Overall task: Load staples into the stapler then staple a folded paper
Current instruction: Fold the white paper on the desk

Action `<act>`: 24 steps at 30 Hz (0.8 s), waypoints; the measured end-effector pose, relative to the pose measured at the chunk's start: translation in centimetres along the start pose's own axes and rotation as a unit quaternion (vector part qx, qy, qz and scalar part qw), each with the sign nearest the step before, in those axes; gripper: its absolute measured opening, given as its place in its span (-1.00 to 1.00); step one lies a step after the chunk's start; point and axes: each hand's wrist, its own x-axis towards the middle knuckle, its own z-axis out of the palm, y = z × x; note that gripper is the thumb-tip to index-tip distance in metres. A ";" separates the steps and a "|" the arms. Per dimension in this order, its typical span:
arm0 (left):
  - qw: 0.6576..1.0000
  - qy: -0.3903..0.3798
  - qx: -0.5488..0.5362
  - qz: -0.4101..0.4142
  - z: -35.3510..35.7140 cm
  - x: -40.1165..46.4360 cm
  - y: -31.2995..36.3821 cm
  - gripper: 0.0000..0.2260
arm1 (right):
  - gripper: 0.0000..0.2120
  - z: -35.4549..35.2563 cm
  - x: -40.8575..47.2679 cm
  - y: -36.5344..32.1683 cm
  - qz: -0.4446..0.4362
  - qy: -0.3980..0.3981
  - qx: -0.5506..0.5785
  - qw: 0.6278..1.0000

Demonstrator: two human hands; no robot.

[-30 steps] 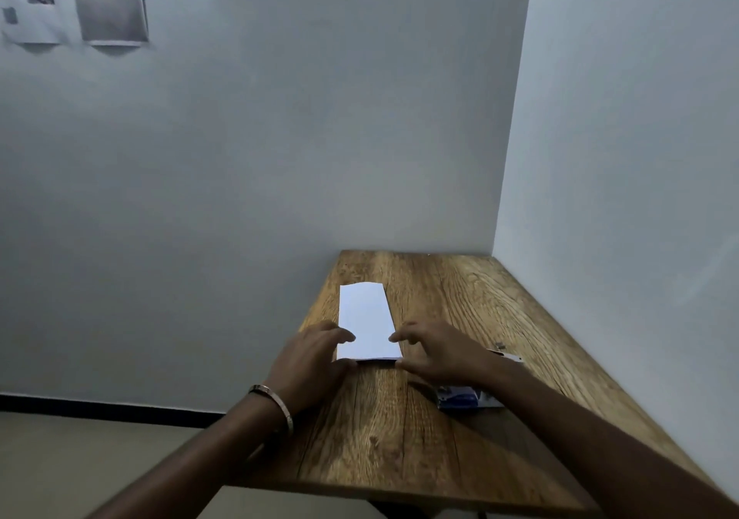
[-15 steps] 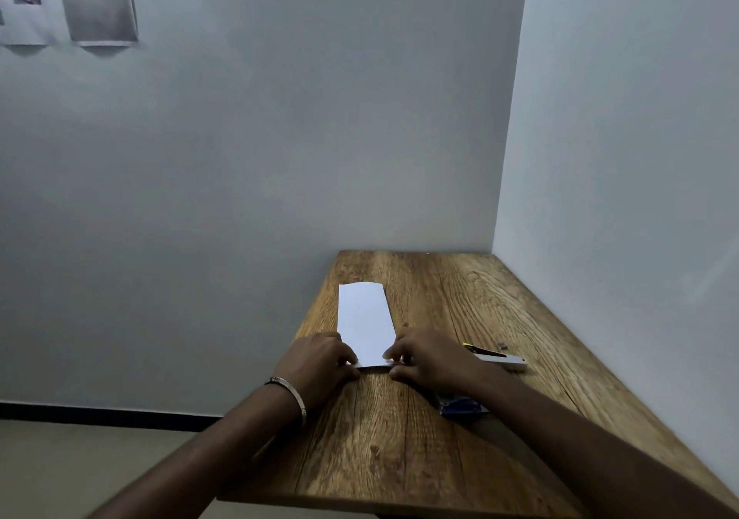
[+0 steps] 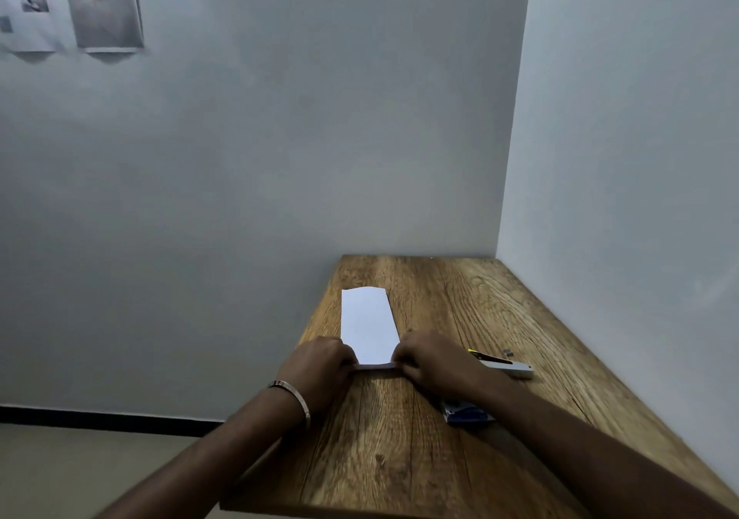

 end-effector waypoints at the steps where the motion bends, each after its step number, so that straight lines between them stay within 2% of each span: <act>1: 1.000 -0.001 -0.008 -0.007 0.0 0.1 -0.1 -0.77 | -0.78 0.0 0.2 0.0 0.004 0.003 0.009 1.000; 14: 0.994 -0.010 -0.080 -0.069 0.0 1.8 -1.2 -0.82 | -0.83 0.2 1.8 0.9 0.098 0.020 0.118 0.988; 24: 0.991 -0.026 -0.084 -0.100 0.3 2.8 -1.7 -0.83 | -0.82 0.4 2.5 1.2 0.142 0.017 0.130 0.981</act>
